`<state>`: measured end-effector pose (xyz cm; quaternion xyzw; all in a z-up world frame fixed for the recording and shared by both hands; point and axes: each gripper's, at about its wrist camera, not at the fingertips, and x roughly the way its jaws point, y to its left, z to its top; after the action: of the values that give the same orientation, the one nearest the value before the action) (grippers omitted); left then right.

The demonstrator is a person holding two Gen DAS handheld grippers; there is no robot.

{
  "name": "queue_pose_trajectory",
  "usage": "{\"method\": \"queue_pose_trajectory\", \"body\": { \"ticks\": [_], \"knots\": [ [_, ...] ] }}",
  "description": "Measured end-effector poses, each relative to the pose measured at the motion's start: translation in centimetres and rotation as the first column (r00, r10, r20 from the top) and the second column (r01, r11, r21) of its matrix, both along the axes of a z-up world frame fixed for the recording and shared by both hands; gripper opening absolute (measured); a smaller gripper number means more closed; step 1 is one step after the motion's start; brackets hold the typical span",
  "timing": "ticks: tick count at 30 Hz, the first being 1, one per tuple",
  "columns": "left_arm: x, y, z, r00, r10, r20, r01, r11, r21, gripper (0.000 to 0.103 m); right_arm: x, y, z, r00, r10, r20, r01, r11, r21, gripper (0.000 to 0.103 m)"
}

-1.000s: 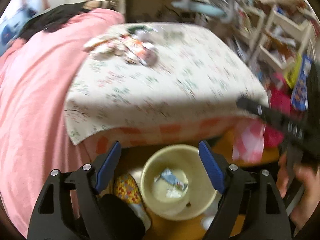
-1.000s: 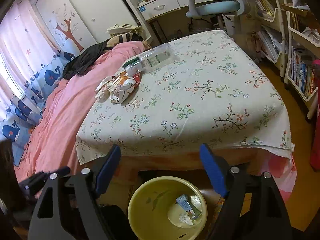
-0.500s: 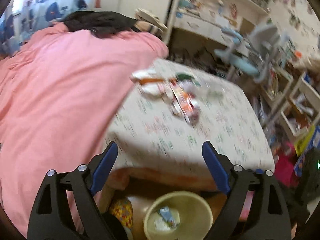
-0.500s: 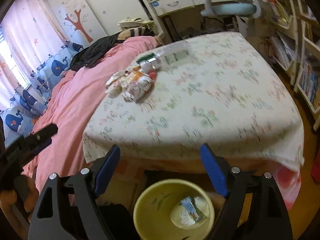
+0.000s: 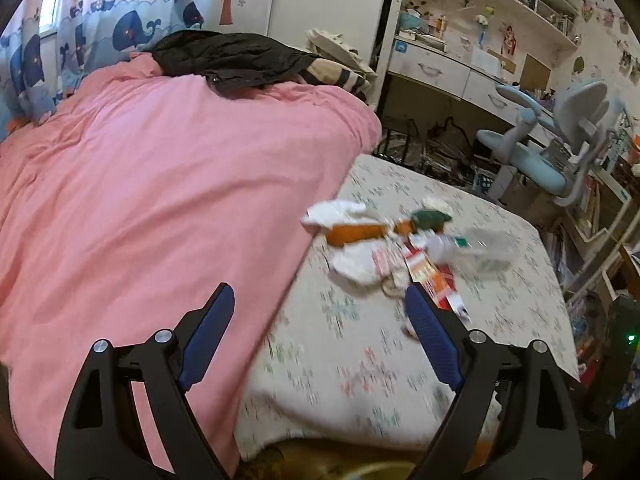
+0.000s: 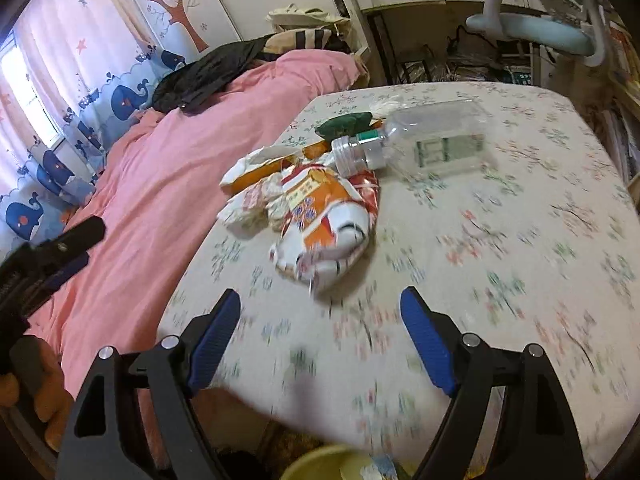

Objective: Collect trash
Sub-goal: 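Move the right gripper back to the orange snack wrapper on the table, then grasp the snack wrapper with the right gripper while the left gripper grasps another tissue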

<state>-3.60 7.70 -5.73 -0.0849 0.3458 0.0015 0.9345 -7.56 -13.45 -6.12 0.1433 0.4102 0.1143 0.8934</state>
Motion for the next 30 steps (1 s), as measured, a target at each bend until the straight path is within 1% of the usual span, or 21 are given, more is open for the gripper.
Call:
{"method": "queue_pose_trajectory", "body": {
  "ticks": [4, 8, 12, 15, 16, 17, 18, 20, 21, 23, 24, 25, 26, 27, 28, 29, 30],
  "knots": [
    [4.4, 0.4, -0.7, 1.0, 0.01, -0.015, -0.009, 1.0, 0.015, 0.084, 2.1, -0.3, -1.0, 0.999, -0.009, -0.032, 0.01, 0.999, 0.033, 0.07],
    [8.2, -0.1, -1.7, 0.999, 0.004, -0.032, -0.003, 1.0, 0.029, 0.084, 3.5, -0.4, -1.5, 0.999, 0.003, -0.052, 0.0, 0.999, 0.042, 0.066],
    [12.2, -1.2, -2.6, 0.999, -0.021, -0.042, 0.024, 0.997, 0.07, 0.084, 4.4, -0.4, -2.0, 0.998, 0.018, -0.068, -0.015, 0.999, 0.04, 0.064],
    [15.1, -2.0, -3.6, 0.997, -0.045, -0.067, 0.051, 0.995, 0.088, 0.084, 4.7, -0.4, -1.9, 0.997, 0.036, -0.067, -0.034, 0.999, 0.028, 0.063],
    [16.0, -2.3, -4.0, 0.996, -0.051, -0.076, 0.059, 0.993, 0.098, 0.084, 4.8, -0.4, -1.9, 0.997, 0.041, -0.066, -0.039, 0.999, 0.021, 0.061],
    [17.1, -2.6, -4.4, 0.994, -0.061, -0.088, 0.07, 0.992, 0.109, 0.084, 4.8, -0.4, -1.9, 0.997, 0.047, -0.067, -0.047, 0.999, 0.005, 0.059],
    [17.9, -2.9, -4.8, 0.993, -0.068, -0.099, 0.079, 0.99, 0.114, 0.084, 4.8, -0.4, -1.9, 0.996, 0.059, -0.068, -0.059, 0.998, -0.005, 0.051],
    [19.1, -3.2, -5.4, 0.991, -0.072, -0.116, 0.086, 0.989, 0.12, 0.084, 4.6, -0.9, -2.0, 0.995, 0.07, -0.077, -0.071, 0.997, -0.008, 0.038],
    [19.7, -3.4, -5.7, 0.989, -0.074, -0.125, 0.089, 0.988, 0.123, 0.084, 4.5, -1.3, -2.1, 0.993, 0.079, -0.082, -0.079, 0.997, 0.0, 0.028],
    [20.7, -3.7, -6.2, 0.987, -0.077, -0.14, 0.095, 0.987, 0.126, 0.084, 4.6, -1.8, -2.2, 0.992, 0.091, -0.089, -0.09, 0.996, 0.013, 0.025],
    [21.2, -3.8, -6.5, 0.984, -0.089, -0.155, 0.108, 0.987, 0.12, 0.081, 4.6, -2.0, -2.1, 0.991, 0.097, -0.093, -0.096, 0.995, 0.015, 0.024],
    [21.4, -3.8, -6.8, 0.98, -0.102, -0.168, 0.122, 0.986, 0.112, 0.071, 4.4, -2.4, -2.0, 0.99, 0.102, -0.094, -0.101, 0.995, 0.015, 0.023],
    [21.6, -3.9, -7.1, 0.977, -0.113, -0.181, 0.133, 0.986, 0.104, 0.064, 4.3, -2.6, -1.9, 0.99, 0.105, -0.094, -0.104, 0.994, 0.013, 0.022],
    [21.9, -3.9, -7.6, 0.969, -0.133, -0.206, 0.152, 0.985, 0.079, 0.046, 4.2, -2.7, -1.8, 0.989, 0.109, -0.096, -0.109, 0.994, 0.011, 0.022],
    [21.9, -3.8, -8.0, 0.963, -0.147, -0.226, 0.164, 0.985, 0.056, 0.025, 4.1, -2.8, -1.7, 0.988, 0.117, -0.102, -0.116, 0.993, 0.01, 0.022],
    [22.0, -3.7, -8.2, 0.958, -0.153, -0.241, 0.168, 0.985, 0.042, 0.016, 3.9, -3.0, -1.7, 0.985, 0.129, -0.113, -0.128, 0.992, 0.012, 0.022],
    [21.9, -3.6, -8.5, 0.956, -0.156, -0.25, 0.167, 0.986, 0.024, 0.009, 3.8, -3.0, -1.7, 0.981, 0.148, -0.129, -0.147, 0.989, 0.015, 0.021]
  ]
}}
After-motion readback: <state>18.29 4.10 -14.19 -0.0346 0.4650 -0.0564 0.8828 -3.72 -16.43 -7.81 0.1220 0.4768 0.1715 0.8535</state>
